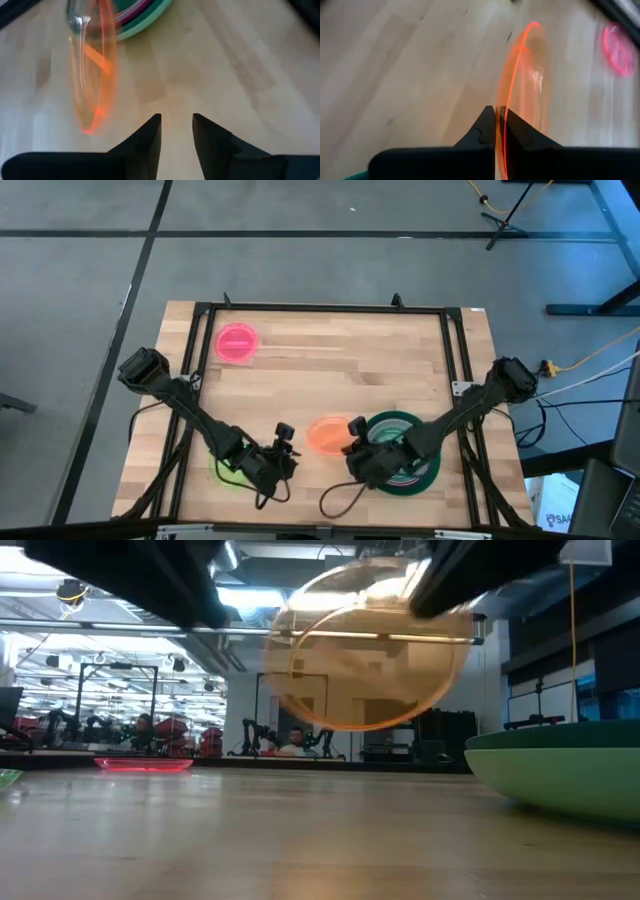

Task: Stack plastic plates
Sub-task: Stack the orange plate on the light blue plate

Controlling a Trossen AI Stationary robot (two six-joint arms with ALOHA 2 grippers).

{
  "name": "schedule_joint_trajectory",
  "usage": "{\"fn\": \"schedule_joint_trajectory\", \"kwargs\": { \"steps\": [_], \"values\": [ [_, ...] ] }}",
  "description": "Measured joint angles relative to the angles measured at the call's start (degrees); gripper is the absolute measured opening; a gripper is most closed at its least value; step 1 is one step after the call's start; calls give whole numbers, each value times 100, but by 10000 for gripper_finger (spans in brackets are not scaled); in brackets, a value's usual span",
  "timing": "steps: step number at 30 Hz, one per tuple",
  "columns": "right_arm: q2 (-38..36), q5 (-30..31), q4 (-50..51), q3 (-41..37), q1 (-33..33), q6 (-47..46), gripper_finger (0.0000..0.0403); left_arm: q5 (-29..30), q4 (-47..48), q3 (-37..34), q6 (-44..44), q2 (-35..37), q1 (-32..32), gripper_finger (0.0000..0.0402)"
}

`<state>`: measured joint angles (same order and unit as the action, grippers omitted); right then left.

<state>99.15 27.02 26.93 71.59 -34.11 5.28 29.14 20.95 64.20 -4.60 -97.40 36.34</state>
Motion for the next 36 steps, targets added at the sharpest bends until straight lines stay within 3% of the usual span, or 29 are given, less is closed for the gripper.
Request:
{"fn": "schedule_joint_trajectory", "kwargs": {
  "steps": [8, 13, 20, 28, 31, 36],
  "values": [
    [-5, 46, 2648, 1032, -761, -2367, 4, 181, 32, -2, -128, 91, 218, 106],
    [-9, -562, 3773, 1068, -1163, -4085, 5, 179, 31, -2, -144, 89, 220, 106],
    [-1, -983, 4004, 733, -1438, -5082, 5, 184, 20, -2, -148, 87, 207, 106],
    [-4, -868, 3678, 399, -1345, -5606, 11, 189, -3, -2, -148, 85, 176, 106],
    [-2, -908, 3461, 270, -1342, -5689, 41, 190, -4, -2, -148, 83, 176, 106],
    [-2, -1050, 3271, 258, -1341, -5741, 126, 210, -4, -2, -146, 83, 170, 106]
  ]
}}
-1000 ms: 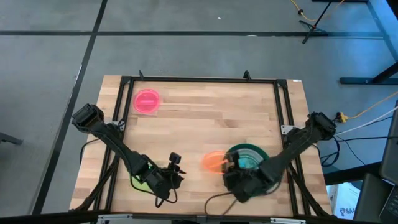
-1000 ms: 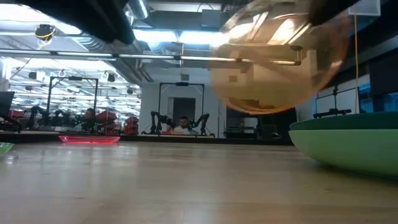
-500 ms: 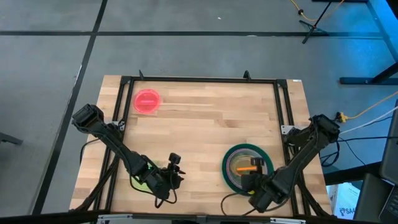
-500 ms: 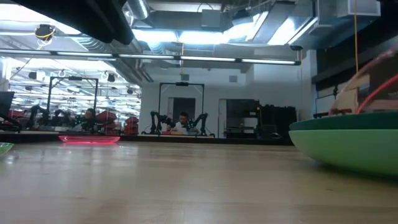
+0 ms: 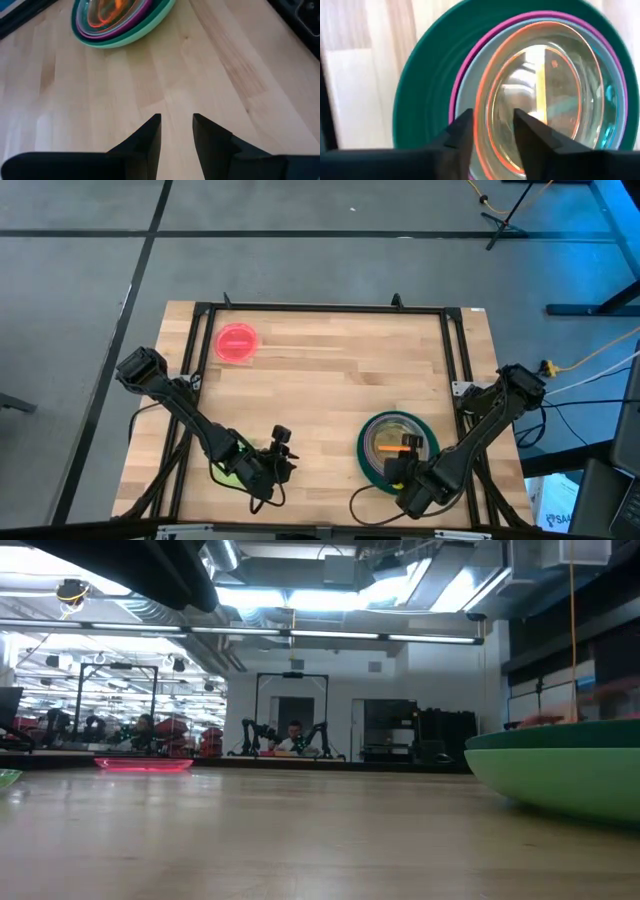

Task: Stack plastic plates
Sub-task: Stack the orange plate on the light blue plate, then stack the light pink plate on the light orange plate

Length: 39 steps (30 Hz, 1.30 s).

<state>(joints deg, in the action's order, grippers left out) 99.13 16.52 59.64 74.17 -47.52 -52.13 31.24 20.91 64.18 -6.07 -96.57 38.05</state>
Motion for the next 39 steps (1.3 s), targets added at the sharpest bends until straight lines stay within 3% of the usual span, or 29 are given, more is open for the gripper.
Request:
{"fn": "schedule_joint_trajectory", "kwargs": {
  "steps": [4, 7, 15, 18, 26, 35, 39],
  "values": [
    [0, -26, 76, 236, 41, 366, 183, 283, 8, 0, 20, 0, -79, 106],
    [-3, 489, 94, 449, 30, 833, 207, 350, 275, 0, 14, 120, -228, 105],
    [-363, 1782, -57, 299, 155, 1798, 216, 231, 1798, -2, -496, 1041, -1117, 105],
    [-490, 2126, -309, 109, 200, 1948, 216, 161, 2361, -2, -759, 1346, -1653, 105],
    [-691, 2143, -1207, -598, 185, 1943, 216, 462, 3071, -286, -1008, 1484, -3264, 105],
    [-691, 2146, -1485, -831, 191, 1931, 216, -411, 2670, -1596, -1276, 1438, -5514, 105],
    [-691, 2141, -1503, -831, 266, 1944, 216, -938, 2450, -1906, -1144, 1262, -6183, 105]
  ]
}}
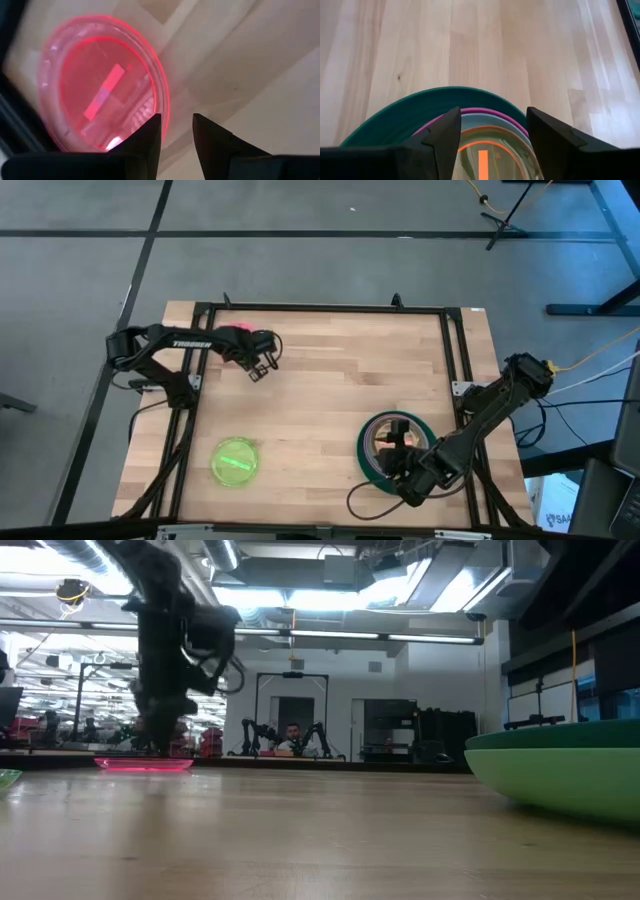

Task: Stack plastic plates
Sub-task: Stack the light pink plate on the light orange plate

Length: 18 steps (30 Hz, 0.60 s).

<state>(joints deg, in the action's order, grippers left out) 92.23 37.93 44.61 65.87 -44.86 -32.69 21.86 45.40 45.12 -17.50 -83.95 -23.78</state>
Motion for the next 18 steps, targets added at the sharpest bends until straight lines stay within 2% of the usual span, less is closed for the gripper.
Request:
{"fn": "schedule_joint_trajectory", "kwargs": {
  "steps": [4, 9, 13, 18],
  "values": [
    [-4, -2, -8, 0, 4, 0, 216, -356, -483, -209, 443, -127, -176, 105],
    [-4, -14, 1, 0, 0, 2, 216, 178, -846, -306, 604, -132, -179, 105],
    [-4, 1, 1, 1, 0, 41, 216, -39, -944, -406, 820, -131, -202, 105],
    [-4, 7, -24, 2, 26, 146, 216, -42, -1325, -753, 871, -165, -435, 105]
  ]
}}
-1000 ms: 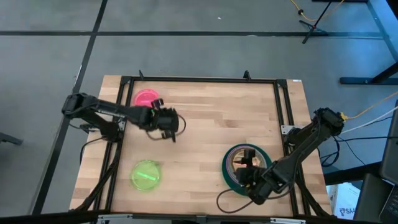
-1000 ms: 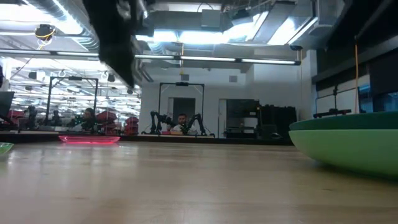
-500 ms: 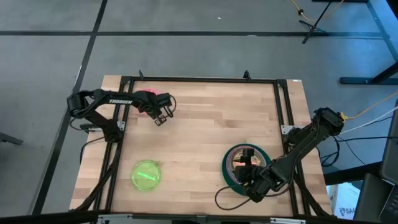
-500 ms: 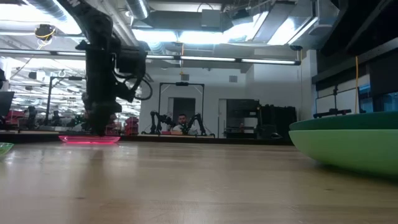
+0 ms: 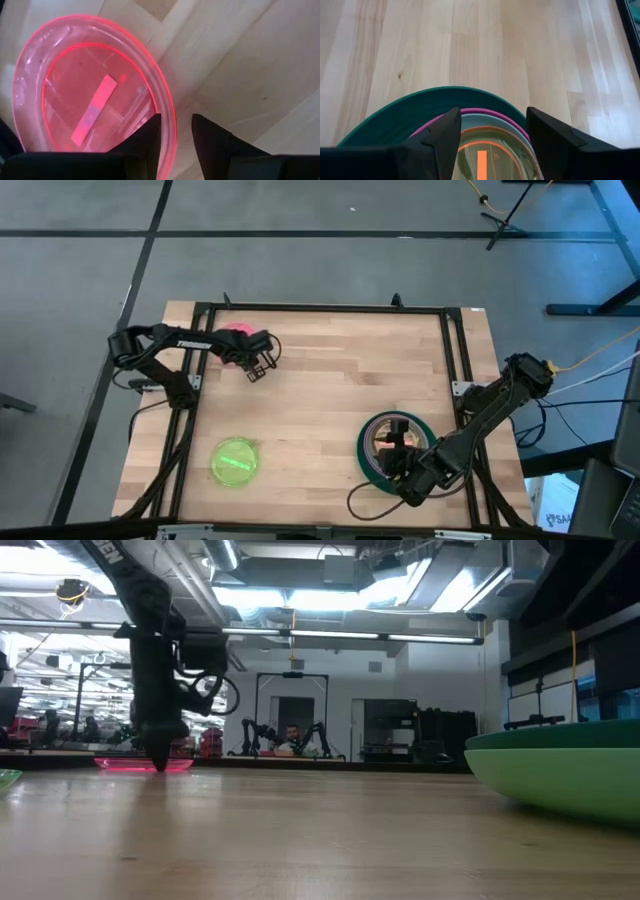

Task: Stack plastic plates
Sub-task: Stack the light pink plate on the light orange plate

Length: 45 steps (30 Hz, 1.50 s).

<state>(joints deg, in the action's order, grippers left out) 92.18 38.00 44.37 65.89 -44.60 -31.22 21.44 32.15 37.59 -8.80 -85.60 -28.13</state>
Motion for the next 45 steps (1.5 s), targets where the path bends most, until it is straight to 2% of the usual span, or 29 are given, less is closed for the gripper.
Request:
{"fn": "schedule_joint_trajectory", "kwargs": {
  "steps": [5, 12, 16, 20, 27, 37, 40, 45],
  "values": [
    [0, 4, -16, 0, 11, 0, 216, -18, -266, -194, 83, 28, -62, 93],
    [0, 146, -84, 0, 13, 2, 216, 16, -321, -202, 188, 5, 138, 11],
    [0, 146, -86, 0, 13, 2, 216, 139, -747, -211, 361, 7, 436, 5],
    [0, 152, -86, 0, 2, 3, 216, -39, -741, -10, 465, 35, 961, 2],
    [0, 304, -67, 2, 46, 121, 217, 33, -790, 707, 750, 50, 2101, 1],
    [0, 309, -118, 2, 572, 350, 263, 25, -1080, 1563, 943, 59, 3647, 0],
    [0, 307, -288, 2, 697, 729, 263, -30, -1490, 1571, 1332, 40, 4124, 0],
    [0, 299, -1306, 2, 848, 2128, 249, -333, -1733, 1573, 1827, 39, 4665, 0]
  ]
}}
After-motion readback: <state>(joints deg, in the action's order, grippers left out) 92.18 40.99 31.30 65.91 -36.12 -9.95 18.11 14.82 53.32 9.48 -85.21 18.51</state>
